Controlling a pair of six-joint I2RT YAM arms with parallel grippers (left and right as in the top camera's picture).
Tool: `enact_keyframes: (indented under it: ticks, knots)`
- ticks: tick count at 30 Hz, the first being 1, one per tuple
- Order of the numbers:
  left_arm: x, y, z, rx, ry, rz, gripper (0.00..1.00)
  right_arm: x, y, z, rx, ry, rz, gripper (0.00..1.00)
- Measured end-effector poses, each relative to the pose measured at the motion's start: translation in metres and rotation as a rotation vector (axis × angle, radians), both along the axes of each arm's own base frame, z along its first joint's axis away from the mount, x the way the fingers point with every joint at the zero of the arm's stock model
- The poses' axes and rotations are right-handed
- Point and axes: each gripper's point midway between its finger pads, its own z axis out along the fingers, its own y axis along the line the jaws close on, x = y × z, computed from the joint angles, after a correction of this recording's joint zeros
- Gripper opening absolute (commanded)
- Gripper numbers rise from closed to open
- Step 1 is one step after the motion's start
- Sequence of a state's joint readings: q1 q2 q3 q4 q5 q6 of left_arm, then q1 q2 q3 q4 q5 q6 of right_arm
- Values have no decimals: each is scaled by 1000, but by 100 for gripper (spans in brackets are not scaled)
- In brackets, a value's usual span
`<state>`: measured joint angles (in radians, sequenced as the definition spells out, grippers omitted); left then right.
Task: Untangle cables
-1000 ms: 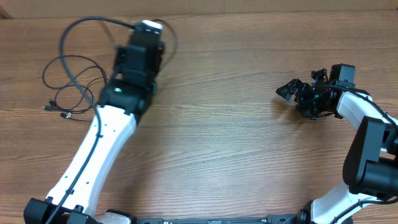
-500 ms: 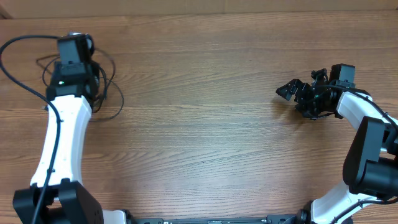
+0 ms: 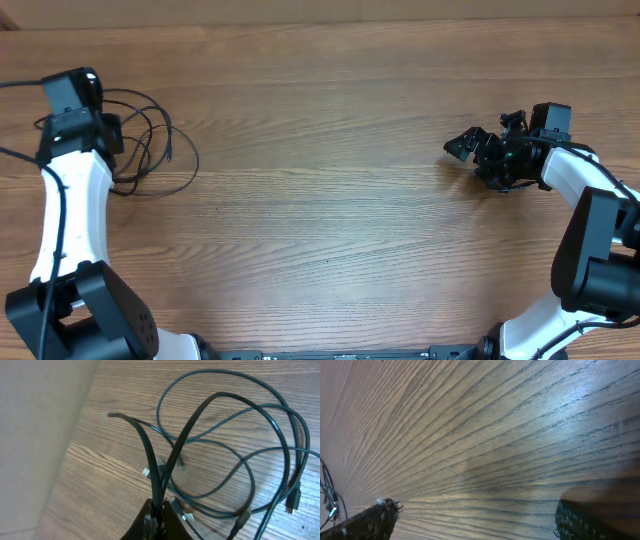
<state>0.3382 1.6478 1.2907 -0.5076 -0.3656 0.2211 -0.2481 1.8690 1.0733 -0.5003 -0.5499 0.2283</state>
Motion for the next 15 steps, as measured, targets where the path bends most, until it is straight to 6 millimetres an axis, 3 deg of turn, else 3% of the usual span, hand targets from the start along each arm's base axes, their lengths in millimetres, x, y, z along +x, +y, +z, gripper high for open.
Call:
enact_keyframes:
  ticks: [3,6,7,9,12,13,15]
  knots:
    - [0,6,-3,-41,-19,-7,32,0,0,0,-1,0,0,100]
    - [0,10,-4,-75,-35,-24,35,0,0,0,-1,0,0,100]
    - [-1,11,-4,-86,-41,-27,41,0,0,0,0,0,0,100]
    - [1,11,-5,-110,-53,-40,65,0,0,0,-1,0,0,100]
    - [7,0,-6,-163,-77,-91,93,0,0,0,-1,0,0,100]
    - [9,-4,-6,-184,-88,-107,99,0,0,0,0,0,0,100]
    - [14,-14,-7,-231,-107,-146,100,0,0,0,0,0,0,100]
